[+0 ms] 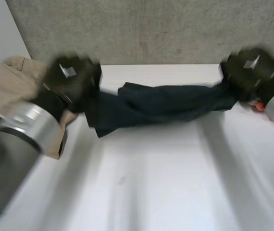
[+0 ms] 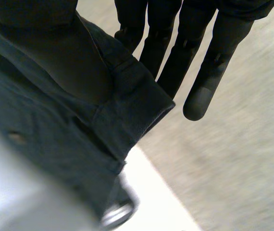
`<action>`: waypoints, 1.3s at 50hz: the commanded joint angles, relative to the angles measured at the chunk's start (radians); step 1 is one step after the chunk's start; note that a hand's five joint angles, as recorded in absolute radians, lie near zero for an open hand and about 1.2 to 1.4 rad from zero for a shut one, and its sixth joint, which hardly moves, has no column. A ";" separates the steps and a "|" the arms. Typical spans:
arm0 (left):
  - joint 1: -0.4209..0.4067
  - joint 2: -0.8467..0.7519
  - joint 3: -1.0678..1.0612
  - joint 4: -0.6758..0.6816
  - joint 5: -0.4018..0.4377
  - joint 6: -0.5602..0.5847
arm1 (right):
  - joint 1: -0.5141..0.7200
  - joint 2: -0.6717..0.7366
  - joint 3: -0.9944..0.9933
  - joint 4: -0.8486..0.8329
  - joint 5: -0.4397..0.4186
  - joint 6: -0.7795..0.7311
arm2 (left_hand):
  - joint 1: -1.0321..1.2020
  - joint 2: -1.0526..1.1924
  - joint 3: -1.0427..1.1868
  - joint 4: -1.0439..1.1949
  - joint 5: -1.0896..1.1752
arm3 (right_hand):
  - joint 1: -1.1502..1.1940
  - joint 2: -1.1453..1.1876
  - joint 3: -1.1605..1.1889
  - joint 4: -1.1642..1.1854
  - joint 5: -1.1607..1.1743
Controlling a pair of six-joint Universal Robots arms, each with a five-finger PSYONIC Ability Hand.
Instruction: Fold the laundry.
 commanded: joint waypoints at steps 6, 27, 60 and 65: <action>0.190 0.262 0.345 -0.314 0.118 -0.113 | -0.071 0.003 -0.506 0.356 -0.078 0.067 | 0.241 0.201 0.209 0.199 0.237 | 0.282 0.232 0.226 0.199 0.220; 0.189 -0.548 0.839 -0.124 0.173 -0.063 | 0.166 0.548 -0.666 -0.169 0.253 0.123 | 0.241 0.201 0.209 0.199 0.237 | 0.282 0.232 0.226 0.199 0.220; 0.190 -0.348 0.200 0.017 0.190 -0.085 | 0.176 0.661 -0.453 -0.253 0.101 0.066 | 0.241 0.201 0.209 0.199 0.237 | 0.282 0.232 0.226 0.199 0.220; 0.178 -0.312 0.025 -0.020 0.202 -0.006 | 0.161 0.667 -0.324 -0.126 0.100 -0.062 | 0.241 0.201 0.209 0.199 0.237 | 0.282 0.232 0.226 0.199 0.220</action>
